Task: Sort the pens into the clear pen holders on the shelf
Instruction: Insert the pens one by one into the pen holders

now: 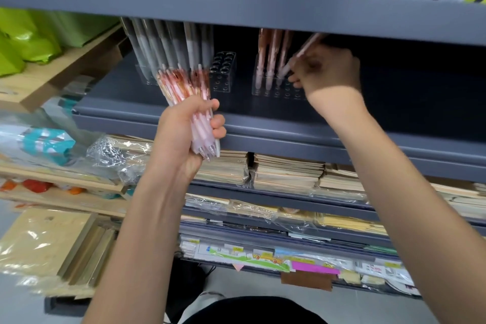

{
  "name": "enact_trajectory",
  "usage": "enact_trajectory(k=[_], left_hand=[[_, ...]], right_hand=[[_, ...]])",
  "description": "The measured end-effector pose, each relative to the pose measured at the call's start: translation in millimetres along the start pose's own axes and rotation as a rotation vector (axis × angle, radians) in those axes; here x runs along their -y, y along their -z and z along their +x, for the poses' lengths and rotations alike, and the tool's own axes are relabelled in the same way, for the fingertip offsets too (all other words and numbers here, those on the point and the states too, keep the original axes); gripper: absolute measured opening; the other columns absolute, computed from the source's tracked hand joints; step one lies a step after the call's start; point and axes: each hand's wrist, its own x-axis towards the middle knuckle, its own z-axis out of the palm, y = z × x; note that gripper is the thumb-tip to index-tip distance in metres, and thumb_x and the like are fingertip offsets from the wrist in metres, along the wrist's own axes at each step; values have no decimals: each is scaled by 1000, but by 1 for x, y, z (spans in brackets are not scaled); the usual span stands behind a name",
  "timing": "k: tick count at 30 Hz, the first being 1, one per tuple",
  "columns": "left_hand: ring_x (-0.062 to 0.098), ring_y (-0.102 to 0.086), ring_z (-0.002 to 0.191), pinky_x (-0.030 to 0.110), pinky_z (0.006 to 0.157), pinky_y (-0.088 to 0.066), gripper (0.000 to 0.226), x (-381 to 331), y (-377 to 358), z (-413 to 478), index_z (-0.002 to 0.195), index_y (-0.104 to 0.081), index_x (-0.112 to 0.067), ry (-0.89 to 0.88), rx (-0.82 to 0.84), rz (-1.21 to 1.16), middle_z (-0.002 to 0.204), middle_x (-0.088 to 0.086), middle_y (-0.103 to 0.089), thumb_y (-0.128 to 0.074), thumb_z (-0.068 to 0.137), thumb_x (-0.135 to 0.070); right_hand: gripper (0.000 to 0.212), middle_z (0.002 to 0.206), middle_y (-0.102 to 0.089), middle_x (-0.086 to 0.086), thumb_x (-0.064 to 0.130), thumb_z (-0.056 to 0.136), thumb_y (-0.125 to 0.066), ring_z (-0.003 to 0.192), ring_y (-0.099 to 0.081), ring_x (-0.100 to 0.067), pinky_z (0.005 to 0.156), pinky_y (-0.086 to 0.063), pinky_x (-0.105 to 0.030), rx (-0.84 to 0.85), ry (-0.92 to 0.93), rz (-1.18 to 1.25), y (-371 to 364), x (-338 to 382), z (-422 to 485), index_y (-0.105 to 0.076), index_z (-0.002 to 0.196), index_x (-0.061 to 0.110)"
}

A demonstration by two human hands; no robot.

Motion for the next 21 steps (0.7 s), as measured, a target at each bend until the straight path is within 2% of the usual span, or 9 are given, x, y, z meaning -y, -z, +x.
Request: enact_trajectory(k=[2, 4, 5, 7, 13, 16, 18, 19, 21], left_hand=[[13, -42, 50, 22, 42, -32, 9, -2, 2, 0, 82, -52, -3, 15, -3, 14, 75, 8, -51, -48, 88, 2], [13, -41, 49, 21, 42, -31, 11, -4, 3, 0, 80, -51, -4, 27, -1, 18, 74, 7, -50, -47, 88, 2], [13, -41, 48, 21, 42, -31, 11, -5, 3, -1, 80, -51, -4, 31, -3, 20, 74, 7, -51, -47, 88, 1], [13, -41, 48, 22, 41, -31, 12, -7, 6, -1, 78, -50, -5, 37, -15, 23, 74, 7, -51, -47, 89, 1], [12, -41, 48, 22, 40, -32, 9, -13, 14, -2, 84, -47, -7, 96, 31, 59, 75, 6, -53, -48, 91, -3], [12, -40, 48, 22, 41, -32, 7, -15, 14, -2, 88, -46, -9, 108, 75, 72, 76, 5, -55, -48, 93, -7], [12, -40, 49, 22, 41, -32, 5, -15, 15, -2, 90, -45, -10, 115, 110, 84, 76, 5, -55, -48, 92, -7], [13, -40, 49, 22, 41, -32, 6, -14, 15, -2, 90, -44, -10, 117, 126, 96, 77, 5, -55, -49, 91, -7], [14, -40, 49, 22, 42, -31, 11, -12, 14, -2, 92, -44, -10, 131, 163, 126, 76, 5, -55, -53, 86, -8]], right_hand=[[20, 90, -74, -11, 27, 91, -58, 93, -66, -36, 89, -54, -46, 45, 7, -162, -2, 7, 5, -70, 82, 13], [25, 104, -71, -13, 31, 93, -58, 101, -64, -35, 94, -50, -36, 86, 25, -345, -3, 17, 9, -70, 95, 9], [28, 111, -68, -13, 34, 94, -57, 105, -62, -34, 93, -48, -30, 111, 28, -419, -3, 22, 11, -68, 101, 9], [33, 119, -64, -13, 37, 97, -53, 110, -59, -32, 85, -41, -26, 174, 13, -508, -3, 29, 14, -63, 111, 9], [33, 121, -61, -12, 36, 98, -52, 109, -57, -31, 79, -34, -25, 234, -36, -581, -2, 36, 14, -60, 114, 8], [32, 110, -68, -9, 37, 95, -57, 102, -62, -29, 76, -39, -24, 238, -53, -542, 1, 36, 9, -67, 105, 9], [26, 107, -71, -3, 37, 91, -62, 101, -65, -26, 86, -47, -24, 131, -72, -422, 3, 34, -1, -70, 102, 15], [19, 102, -73, 0, 34, 88, -64, 97, -67, -25, 89, -51, -30, 51, -93, -308, 4, 34, -10, -71, 99, 20], [7, 80, -73, 5, 24, 83, -63, 76, -69, -18, 75, -58, -36, -29, -129, -25, 4, 35, -30, -71, 83, 27]])
